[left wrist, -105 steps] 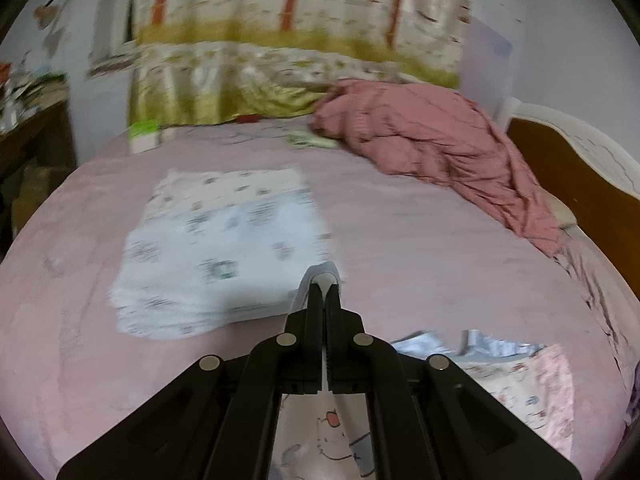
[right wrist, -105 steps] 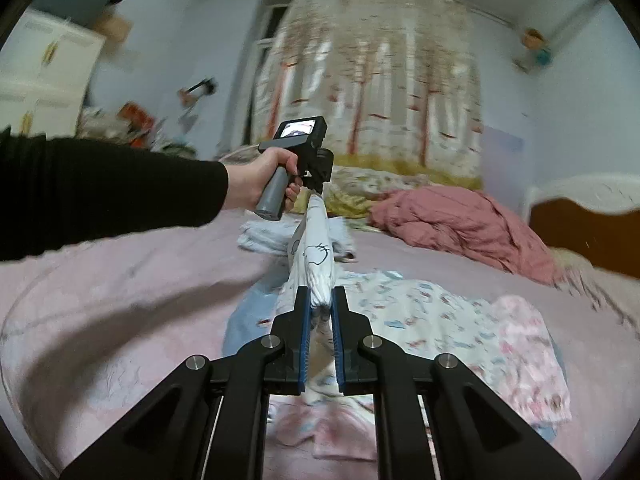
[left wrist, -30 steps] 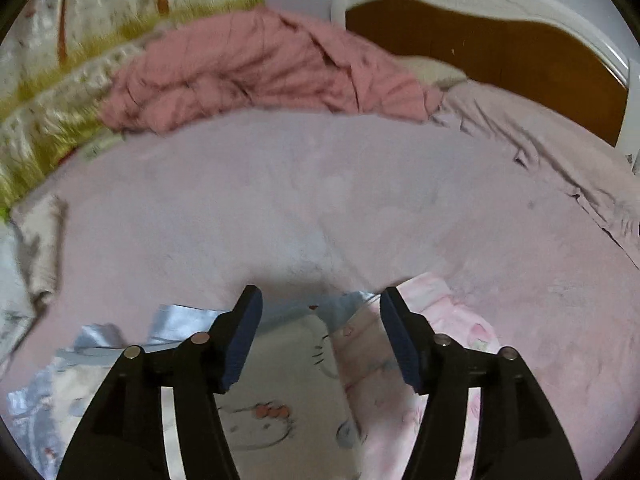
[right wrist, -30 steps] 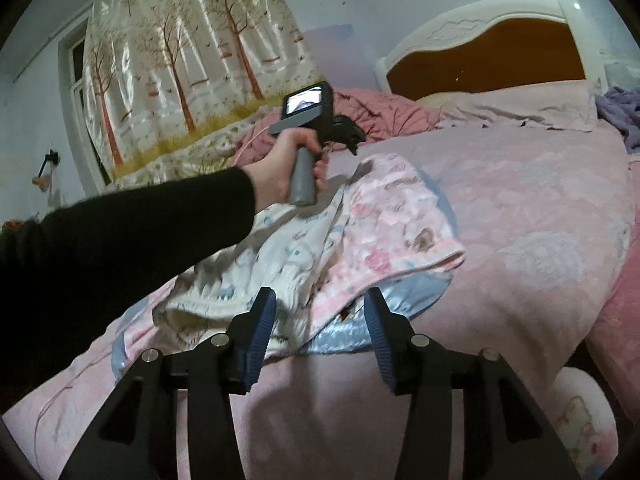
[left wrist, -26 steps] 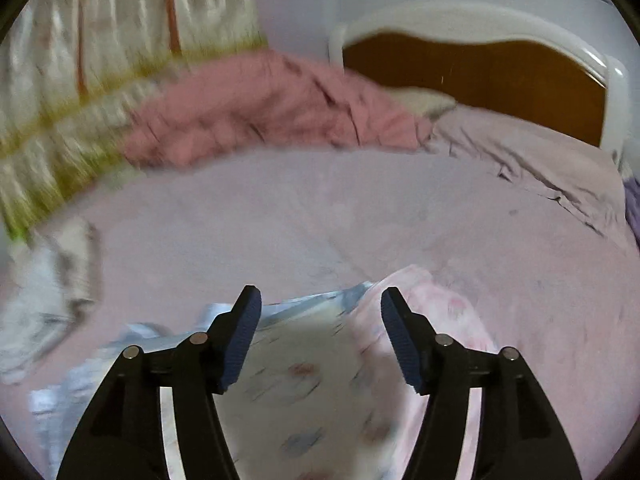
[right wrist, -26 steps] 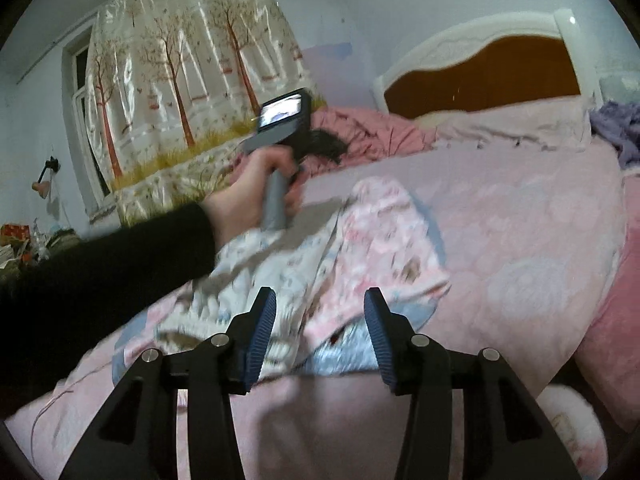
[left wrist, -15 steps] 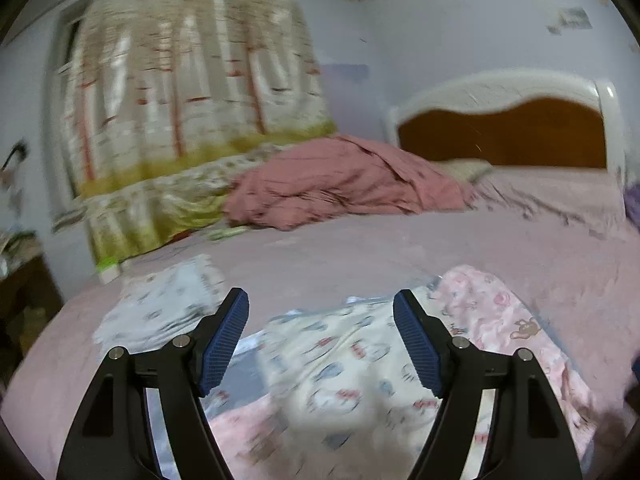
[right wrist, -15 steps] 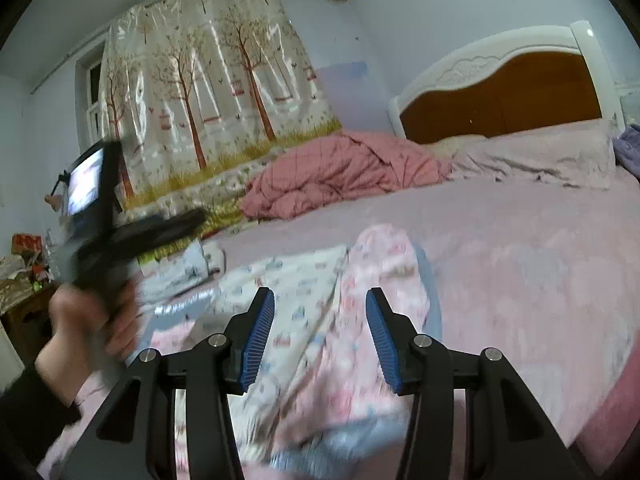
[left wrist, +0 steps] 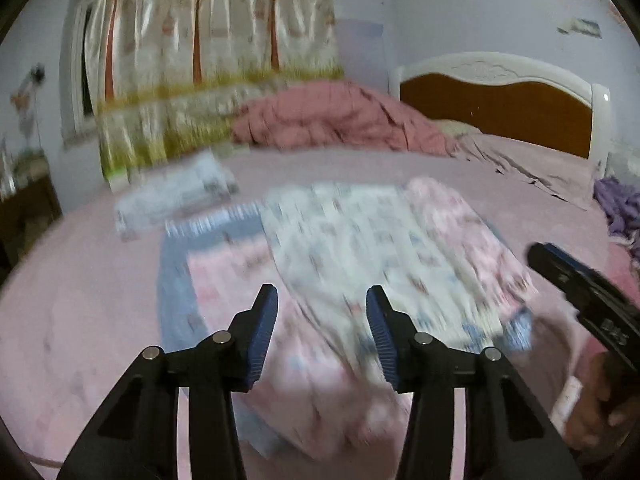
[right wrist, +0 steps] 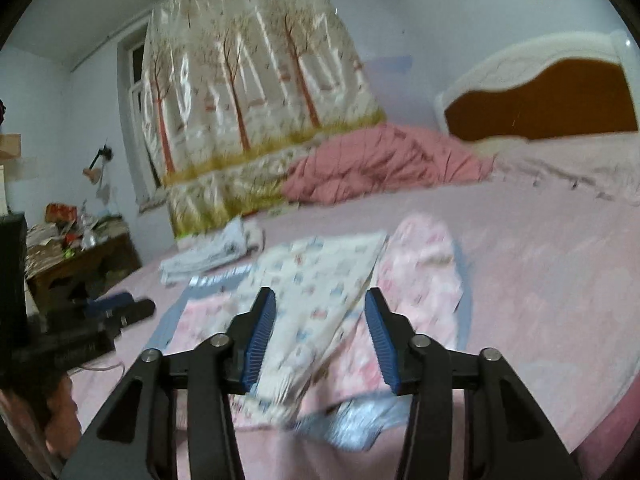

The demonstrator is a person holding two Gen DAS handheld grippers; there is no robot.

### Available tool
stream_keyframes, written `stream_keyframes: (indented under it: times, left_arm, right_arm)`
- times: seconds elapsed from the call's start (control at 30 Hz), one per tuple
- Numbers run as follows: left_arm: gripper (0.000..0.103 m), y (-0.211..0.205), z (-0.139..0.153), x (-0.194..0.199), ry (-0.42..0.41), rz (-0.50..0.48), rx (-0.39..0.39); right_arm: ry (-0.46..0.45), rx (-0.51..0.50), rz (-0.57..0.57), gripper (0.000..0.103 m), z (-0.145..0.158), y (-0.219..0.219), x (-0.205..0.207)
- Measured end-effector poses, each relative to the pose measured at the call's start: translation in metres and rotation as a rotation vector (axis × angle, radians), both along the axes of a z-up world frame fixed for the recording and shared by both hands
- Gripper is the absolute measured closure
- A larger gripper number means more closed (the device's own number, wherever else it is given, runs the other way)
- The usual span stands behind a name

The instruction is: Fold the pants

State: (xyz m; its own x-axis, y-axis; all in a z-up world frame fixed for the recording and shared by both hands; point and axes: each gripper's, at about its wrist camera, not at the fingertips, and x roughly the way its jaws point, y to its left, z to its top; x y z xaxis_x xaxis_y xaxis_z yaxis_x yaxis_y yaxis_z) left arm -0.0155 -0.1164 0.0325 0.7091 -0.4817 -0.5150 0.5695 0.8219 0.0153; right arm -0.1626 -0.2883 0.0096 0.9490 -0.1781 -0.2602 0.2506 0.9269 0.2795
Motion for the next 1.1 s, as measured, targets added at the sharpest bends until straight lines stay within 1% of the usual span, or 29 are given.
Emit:
stream_keyframes:
  times: [0.03,0.07,0.1,0.13,0.2,0.37,0.43,0.5,0.53,0.57,0.63,0.7,0.83,1.0,1.07,1.1]
  left_arm:
    - [0.058,0.001,-0.007,-0.001,0.038,-0.002,-0.009]
    - [0.058,-0.002,-0.014,-0.002,0.068,-0.004,-0.014]
    - [0.058,-0.003,-0.020,-0.002,0.083,-0.006,-0.008]
    - [0.058,-0.007,-0.025,-0.003,0.084,-0.005,0.010]
    - [0.058,-0.016,-0.033,-0.004,0.077,0.004,0.046]
    - [0.058,-0.025,-0.047,-0.001,0.128,-0.034,0.050]
    - [0.058,-0.029,-0.050,-0.001,0.130,-0.028,0.055]
    - [0.062,-0.029,-0.050,0.001,0.121,0.002,0.062]
    - [0.069,-0.027,-0.050,0.002,0.118,0.022,0.063]
    - [0.069,-0.025,-0.050,0.004,0.120,0.033,0.059]
    - [0.069,-0.019,-0.051,0.007,0.143,0.032,0.035]
    - [0.069,-0.016,-0.053,0.006,0.150,0.041,0.037]
    - [0.067,-0.011,-0.058,0.003,0.147,0.050,0.052]
    - [0.066,-0.009,-0.057,-0.002,0.132,0.036,0.041]
    - [0.058,-0.007,-0.056,-0.005,0.122,0.045,0.058]
    - [0.058,-0.005,-0.055,-0.008,0.119,0.049,0.059]
  right_arm:
    - [0.015,0.008,0.017,0.066,-0.004,0.002,0.003]
    - [0.023,0.013,0.028,0.066,-0.007,0.004,0.006]
    - [0.030,0.017,0.041,0.068,-0.008,0.005,0.009]
    - [0.034,0.020,0.059,0.071,-0.010,0.008,0.012]
    - [0.046,0.026,0.078,0.072,-0.013,0.010,0.018]
    - [0.084,0.032,0.100,0.074,-0.029,0.015,0.027]
    - [0.104,0.028,0.100,0.074,-0.036,0.016,0.029]
    - [0.130,0.017,0.095,0.074,-0.041,0.016,0.032]
    - [0.146,0.007,0.088,0.074,-0.043,0.016,0.035]
    - [0.164,-0.003,0.078,0.074,-0.046,0.017,0.038]
    - [0.186,-0.007,0.071,0.074,-0.049,0.018,0.042]
    - [0.194,-0.006,0.068,0.074,-0.050,0.019,0.043]
    - [0.210,-0.028,0.058,0.074,-0.052,0.022,0.044]
    - [0.206,-0.042,0.061,0.074,-0.052,0.023,0.043]
    - [0.192,-0.027,0.071,0.074,-0.050,0.020,0.040]
    - [0.188,-0.021,0.074,0.074,-0.050,0.018,0.038]
